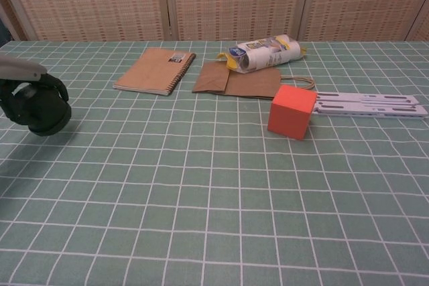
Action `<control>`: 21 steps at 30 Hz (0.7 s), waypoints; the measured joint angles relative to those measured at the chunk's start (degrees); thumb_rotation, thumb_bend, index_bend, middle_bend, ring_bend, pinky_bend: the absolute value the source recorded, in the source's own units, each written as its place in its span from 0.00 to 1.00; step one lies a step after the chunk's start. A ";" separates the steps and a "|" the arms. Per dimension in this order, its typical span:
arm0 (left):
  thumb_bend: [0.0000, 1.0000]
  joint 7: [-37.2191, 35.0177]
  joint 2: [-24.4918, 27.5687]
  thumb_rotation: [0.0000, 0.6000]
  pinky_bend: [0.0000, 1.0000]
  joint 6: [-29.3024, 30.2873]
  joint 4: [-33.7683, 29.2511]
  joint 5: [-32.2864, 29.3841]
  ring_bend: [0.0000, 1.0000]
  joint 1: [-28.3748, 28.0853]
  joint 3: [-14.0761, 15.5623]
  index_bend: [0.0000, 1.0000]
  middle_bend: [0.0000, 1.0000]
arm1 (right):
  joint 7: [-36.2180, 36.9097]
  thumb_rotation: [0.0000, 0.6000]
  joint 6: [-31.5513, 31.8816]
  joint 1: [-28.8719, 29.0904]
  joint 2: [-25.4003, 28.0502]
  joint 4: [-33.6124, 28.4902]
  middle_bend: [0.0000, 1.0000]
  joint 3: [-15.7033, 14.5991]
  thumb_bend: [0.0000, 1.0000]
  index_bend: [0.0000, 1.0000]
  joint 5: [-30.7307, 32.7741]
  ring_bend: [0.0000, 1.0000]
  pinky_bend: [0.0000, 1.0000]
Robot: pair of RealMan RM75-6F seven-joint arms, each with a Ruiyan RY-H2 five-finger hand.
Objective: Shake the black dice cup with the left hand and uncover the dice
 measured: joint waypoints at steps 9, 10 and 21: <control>0.46 1.84 -2.36 1.00 0.67 3.64 -0.79 -5.64 0.39 -2.65 3.12 0.26 0.30 | 0.45 1.00 0.09 -0.05 0.06 0.00 0.00 -0.24 0.08 0.00 -0.51 0.00 0.00; 0.46 1.19 -2.64 1.00 0.61 3.55 -0.40 -5.03 0.35 -2.33 3.12 0.22 0.26 | 0.46 1.00 0.09 -0.05 0.04 0.01 0.00 -0.26 0.08 0.00 -0.58 0.00 0.00; 0.43 -1.50 -4.14 1.00 0.15 4.44 1.55 -0.85 0.00 -0.40 3.41 0.00 0.00 | 0.95 1.00 0.20 -0.07 0.09 -0.02 0.00 -0.38 0.08 0.00 -0.81 0.00 0.00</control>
